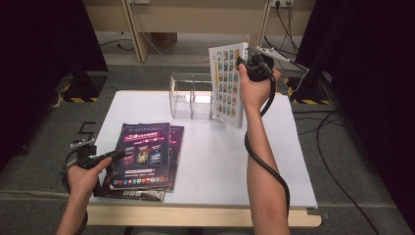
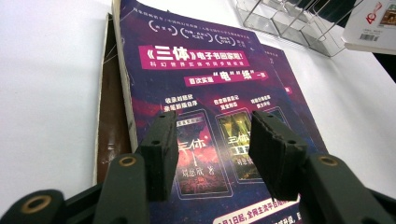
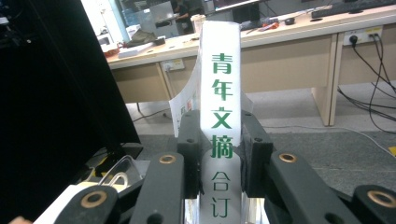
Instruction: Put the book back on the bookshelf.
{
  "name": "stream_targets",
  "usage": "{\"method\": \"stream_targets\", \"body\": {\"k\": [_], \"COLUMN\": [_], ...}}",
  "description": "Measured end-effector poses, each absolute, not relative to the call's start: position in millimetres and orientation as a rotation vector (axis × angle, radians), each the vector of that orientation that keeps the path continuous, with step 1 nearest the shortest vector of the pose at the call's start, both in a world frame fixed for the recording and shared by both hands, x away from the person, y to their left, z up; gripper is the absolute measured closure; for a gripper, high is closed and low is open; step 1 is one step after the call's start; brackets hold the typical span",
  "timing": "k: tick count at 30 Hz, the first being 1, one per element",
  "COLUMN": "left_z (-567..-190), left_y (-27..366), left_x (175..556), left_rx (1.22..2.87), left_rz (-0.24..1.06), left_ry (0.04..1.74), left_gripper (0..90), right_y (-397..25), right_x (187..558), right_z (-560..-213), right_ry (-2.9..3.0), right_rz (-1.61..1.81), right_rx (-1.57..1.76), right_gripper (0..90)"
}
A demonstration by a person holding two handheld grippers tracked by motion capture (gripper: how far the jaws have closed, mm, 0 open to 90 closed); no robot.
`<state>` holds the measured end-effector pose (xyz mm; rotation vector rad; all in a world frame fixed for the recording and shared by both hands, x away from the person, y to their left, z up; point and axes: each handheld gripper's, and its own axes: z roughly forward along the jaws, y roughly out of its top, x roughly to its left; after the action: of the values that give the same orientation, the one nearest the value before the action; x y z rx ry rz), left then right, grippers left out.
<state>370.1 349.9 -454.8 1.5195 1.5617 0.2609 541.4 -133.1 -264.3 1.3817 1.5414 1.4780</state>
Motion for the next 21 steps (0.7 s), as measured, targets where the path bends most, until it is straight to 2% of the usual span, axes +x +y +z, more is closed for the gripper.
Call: {"method": "stream_targets", "body": {"k": [21], "left_z": [-457], "left_y": [350], "left_x": [370], "left_rx": [1.523], "left_rz": [0.255], "left_ry": [1.565], "left_gripper": [51.4], "right_y": [-123], "right_x": [563], "right_z": [-282], "right_ry": [1.501], "right_rz": [1.458], "right_rx": [1.387], "right_gripper": [74.0]}}
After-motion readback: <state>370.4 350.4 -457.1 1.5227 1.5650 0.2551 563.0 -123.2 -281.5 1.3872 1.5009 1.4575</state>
